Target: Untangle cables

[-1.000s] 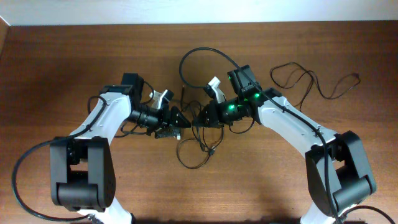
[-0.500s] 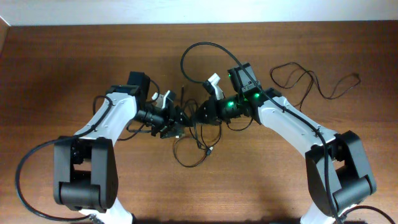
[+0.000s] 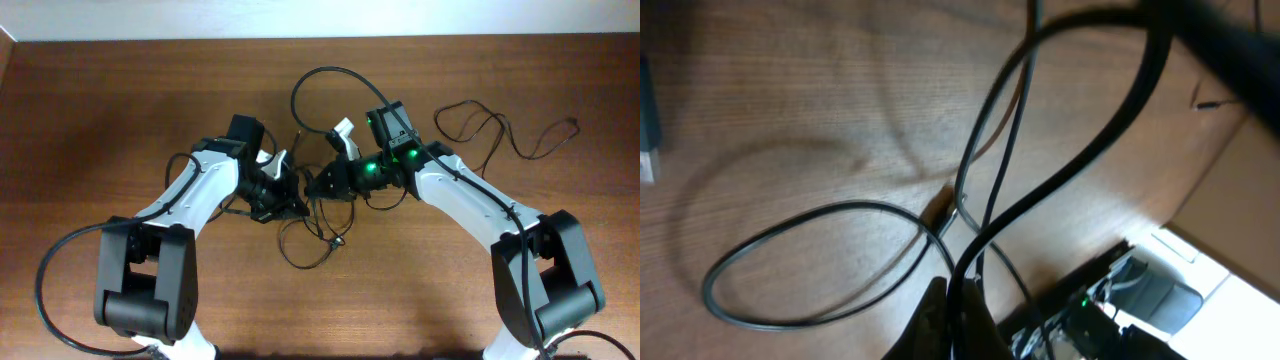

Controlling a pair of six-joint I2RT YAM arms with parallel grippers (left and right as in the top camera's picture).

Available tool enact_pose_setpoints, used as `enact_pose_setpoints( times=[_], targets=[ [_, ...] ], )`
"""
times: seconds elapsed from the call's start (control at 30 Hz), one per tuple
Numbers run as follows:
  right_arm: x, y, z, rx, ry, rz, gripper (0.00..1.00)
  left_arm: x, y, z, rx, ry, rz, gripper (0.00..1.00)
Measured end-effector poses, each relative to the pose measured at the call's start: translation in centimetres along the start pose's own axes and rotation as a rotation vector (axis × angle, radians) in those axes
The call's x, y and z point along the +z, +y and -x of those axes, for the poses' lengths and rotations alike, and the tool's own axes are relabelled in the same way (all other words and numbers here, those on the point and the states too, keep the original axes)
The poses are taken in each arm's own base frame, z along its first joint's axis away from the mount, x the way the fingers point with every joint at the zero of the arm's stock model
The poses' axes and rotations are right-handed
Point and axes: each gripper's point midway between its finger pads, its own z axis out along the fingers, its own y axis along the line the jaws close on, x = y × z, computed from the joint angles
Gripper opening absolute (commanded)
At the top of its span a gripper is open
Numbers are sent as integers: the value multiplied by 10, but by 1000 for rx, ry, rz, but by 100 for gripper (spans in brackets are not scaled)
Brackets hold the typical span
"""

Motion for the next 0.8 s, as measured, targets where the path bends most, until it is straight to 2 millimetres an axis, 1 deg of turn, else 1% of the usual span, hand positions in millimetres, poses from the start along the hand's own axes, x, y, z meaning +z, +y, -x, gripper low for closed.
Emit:
enact_pose_setpoints(
  times=[0.07, 0.1, 0.13, 0.17, 0.23, 0.27, 0.3, 0.37, 0.43, 0.47, 0.5, 0.57, 0.6, 0.63, 0.7, 0.73, 0.8],
  targets=[
    [-5, -4, 3, 13, -11, -6, 4, 0, 2, -7, -8, 27, 6, 0],
    [-9, -8, 5, 26, -23, -18, 4, -1, 3, -14, -14, 50, 13, 0],
    [-16, -22, 6, 76, -39, -67, 4, -4, 2, -16, 2, 48, 13, 0],
    [-22, -37, 6, 121, -55, -132, 4, -12, -4, -18, 23, 30, 8, 0],
    [-27, -49, 6, 149, -74, -189, 4, -39, -22, -26, 92, -48, 2, 0],
    [-30, -57, 7, 161, -87, -227, 4, -58, -35, -30, 140, -106, -8, 0],
    [-33, -63, 10, 167, -103, -255, 4, -82, -54, -33, 207, -188, -29, 0],
    [-39, -71, 14, 174, -127, -286, 4, -138, -98, -44, 351, -365, -79, 0],
    [-44, -79, 14, 195, -139, -327, 4, -197, -140, -65, 489, -544, -125, 0],
    [-47, -85, 11, 211, -140, -358, 4, -224, -157, -76, 545, -632, -138, 0],
    [-50, -94, 6, 240, -136, -408, 4, -248, -170, -87, 589, -709, -144, 0],
    [-58, -110, -2, 281, -134, -504, 4, -301, -194, -116, 676, -889, -151, 0],
    [-60, -113, -6, 289, -126, -524, 4, -318, -196, -129, 691, -955, -138, 0],
    [-61, -114, -9, 291, -119, -543, 4, -324, -193, -133, 680, -985, -115, 0],
    [-64, -118, -10, 283, -122, -579, 4, -330, -185, -125, 641, -1027, -60, 0],
    [-66, -120, -10, 280, -124, -594, 4, -331, -176, -120, 601, -1040, -18, 0],
    [-68, -124, -10, 275, -129, -620, 5, -331, -159, -115, 518, -1046, 54, 0]
  ],
)
